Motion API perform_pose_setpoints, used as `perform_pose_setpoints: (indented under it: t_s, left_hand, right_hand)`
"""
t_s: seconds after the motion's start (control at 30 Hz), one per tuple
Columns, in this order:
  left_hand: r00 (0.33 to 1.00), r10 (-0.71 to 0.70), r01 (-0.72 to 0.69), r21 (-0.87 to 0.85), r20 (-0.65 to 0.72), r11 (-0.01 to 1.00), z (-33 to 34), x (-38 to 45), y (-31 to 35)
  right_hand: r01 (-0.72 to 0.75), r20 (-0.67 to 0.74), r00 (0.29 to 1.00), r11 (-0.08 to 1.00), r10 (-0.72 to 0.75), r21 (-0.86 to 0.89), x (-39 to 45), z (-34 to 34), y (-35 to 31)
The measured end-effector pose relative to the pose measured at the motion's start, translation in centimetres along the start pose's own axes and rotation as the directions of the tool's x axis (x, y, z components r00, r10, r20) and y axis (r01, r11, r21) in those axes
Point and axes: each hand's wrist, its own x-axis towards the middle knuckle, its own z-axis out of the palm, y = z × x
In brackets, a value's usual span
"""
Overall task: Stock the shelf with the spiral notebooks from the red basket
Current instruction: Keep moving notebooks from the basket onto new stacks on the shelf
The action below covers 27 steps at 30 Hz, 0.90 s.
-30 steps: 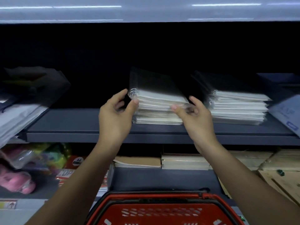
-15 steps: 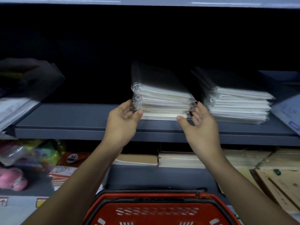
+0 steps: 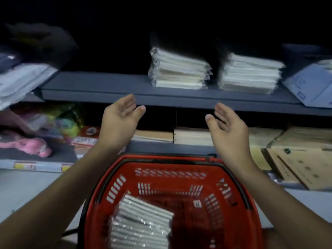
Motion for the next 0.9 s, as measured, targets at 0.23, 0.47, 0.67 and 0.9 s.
perform_pose_setpoints:
  t_s: [0.23,0.47,0.67,0.9]
  left_hand:
    - [0.976,-0.2,0.168,0.283,0.088,0.944,-5.5,-10.4,-7.5]
    - [0.896,-0.431,0.338,0.467,0.104,0.817,-4.5,-12.6,-13.1]
    - [0.829,-0.545,0.375,0.599,0.124,0.707,-2.2,-10.9,-17.1]
    - [0.859,-0.466,0.157,0.756,0.213,0.635,-2.3,-11.5,-18.1]
  right_hand:
    - [-0.286,0.367,0.84,0.901,0.399,-0.326,-10.8,0.4,6.3]
    - [-0.662,0.47,0.541,0.698,0.698,-0.274,-13.5,7.3,11.7]
    - [-0.812,0.43,0.399,0.53,0.81,-0.244,-12.9,10.2,15.6]
    - [-0.907,0.491,0.244,0.376,0.836,-0.189,-14.0,11.1,17.5]
